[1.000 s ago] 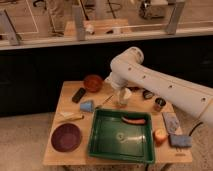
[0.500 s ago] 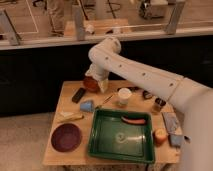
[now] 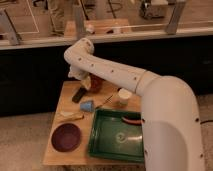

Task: Place eraser in purple bowl

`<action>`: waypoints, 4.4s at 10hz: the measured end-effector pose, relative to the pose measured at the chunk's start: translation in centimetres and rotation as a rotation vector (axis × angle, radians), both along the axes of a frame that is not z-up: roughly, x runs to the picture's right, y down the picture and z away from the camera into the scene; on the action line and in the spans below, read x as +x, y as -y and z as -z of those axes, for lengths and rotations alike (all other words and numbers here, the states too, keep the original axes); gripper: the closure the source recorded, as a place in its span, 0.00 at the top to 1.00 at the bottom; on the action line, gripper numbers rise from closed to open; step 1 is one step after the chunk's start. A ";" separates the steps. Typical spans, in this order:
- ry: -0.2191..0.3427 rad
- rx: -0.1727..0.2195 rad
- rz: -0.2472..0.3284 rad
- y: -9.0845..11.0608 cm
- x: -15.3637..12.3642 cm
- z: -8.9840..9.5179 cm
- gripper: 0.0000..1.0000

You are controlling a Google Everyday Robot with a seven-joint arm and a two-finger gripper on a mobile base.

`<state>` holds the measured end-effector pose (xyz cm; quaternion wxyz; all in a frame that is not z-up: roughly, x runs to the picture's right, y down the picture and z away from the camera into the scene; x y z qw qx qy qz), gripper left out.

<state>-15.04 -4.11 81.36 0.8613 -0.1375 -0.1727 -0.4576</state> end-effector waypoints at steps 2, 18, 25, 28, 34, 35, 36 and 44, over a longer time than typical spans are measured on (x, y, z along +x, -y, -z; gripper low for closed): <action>-0.032 0.004 0.047 -0.4 -0.6 -1.8 0.80; -0.049 -0.097 0.081 -4.9 -1.9 -12.7 0.80; -0.028 -0.021 0.119 -6.8 -2.5 -15.7 0.80; -0.020 -0.038 0.137 -7.3 -2.6 -16.4 0.80; -0.003 -0.092 0.149 -8.6 -2.7 -17.4 0.79; 0.000 -0.099 0.153 -8.9 -2.8 -17.5 0.72; 0.000 -0.101 0.155 -9.1 -2.8 -17.5 0.62; -0.017 -0.104 0.168 -9.4 -3.0 -17.3 0.36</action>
